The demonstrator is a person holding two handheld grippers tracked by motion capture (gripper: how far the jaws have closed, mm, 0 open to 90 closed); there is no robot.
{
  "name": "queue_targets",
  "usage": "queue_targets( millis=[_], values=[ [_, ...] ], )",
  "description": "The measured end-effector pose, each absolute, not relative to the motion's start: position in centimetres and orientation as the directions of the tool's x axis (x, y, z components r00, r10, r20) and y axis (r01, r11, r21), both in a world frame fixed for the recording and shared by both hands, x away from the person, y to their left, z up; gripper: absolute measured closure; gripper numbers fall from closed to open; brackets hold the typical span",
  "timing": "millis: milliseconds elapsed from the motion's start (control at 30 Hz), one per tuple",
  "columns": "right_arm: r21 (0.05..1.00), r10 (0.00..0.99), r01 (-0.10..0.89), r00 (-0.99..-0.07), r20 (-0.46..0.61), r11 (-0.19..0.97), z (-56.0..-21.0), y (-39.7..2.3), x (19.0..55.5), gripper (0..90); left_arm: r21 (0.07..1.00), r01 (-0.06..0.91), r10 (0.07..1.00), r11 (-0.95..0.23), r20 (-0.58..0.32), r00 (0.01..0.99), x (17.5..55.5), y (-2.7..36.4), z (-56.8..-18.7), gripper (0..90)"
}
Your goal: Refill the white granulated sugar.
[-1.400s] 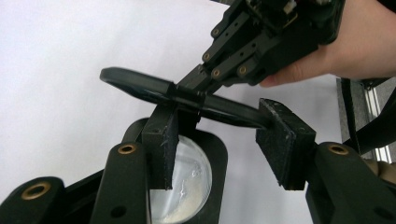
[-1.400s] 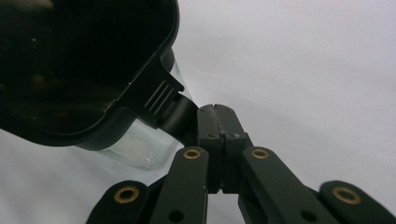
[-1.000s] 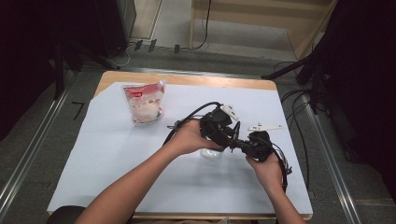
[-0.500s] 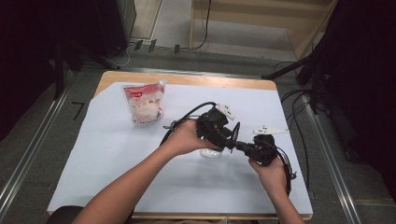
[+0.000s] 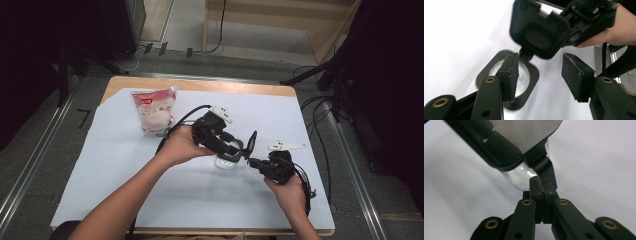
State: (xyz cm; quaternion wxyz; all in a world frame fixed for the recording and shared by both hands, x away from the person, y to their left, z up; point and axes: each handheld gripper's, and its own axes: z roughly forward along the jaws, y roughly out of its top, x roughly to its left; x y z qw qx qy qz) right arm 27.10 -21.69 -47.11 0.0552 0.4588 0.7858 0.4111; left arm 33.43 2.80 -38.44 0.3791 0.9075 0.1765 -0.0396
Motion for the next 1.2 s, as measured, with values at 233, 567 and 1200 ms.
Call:
queue_targets(
  millis=[233, 567, 1200],
  values=[
    [0.684, 0.752, 0.669, -0.602, 0.268, 0.292, -47.7, -20.6, 27.3, 90.0, 0.671, 0.411, 0.361, -0.617, -0.223, 0.906, 33.5, 5.7, -39.4, 45.3],
    [0.682, 0.764, 0.675, -0.588, 0.267, 0.282, -48.0, -21.0, 28.6, 90.0, 0.683, 0.446, 0.424, -0.579, -0.215, 0.880, 33.2, 9.2, -39.7, 42.6],
    [0.697, 0.763, 0.678, -0.571, 0.302, 0.231, -47.5, -22.7, 29.3, 82.9, 0.686, 0.532, 0.539, -0.496, -0.238, 0.808, 33.0, 15.5, -39.9, 42.7]
  ],
)
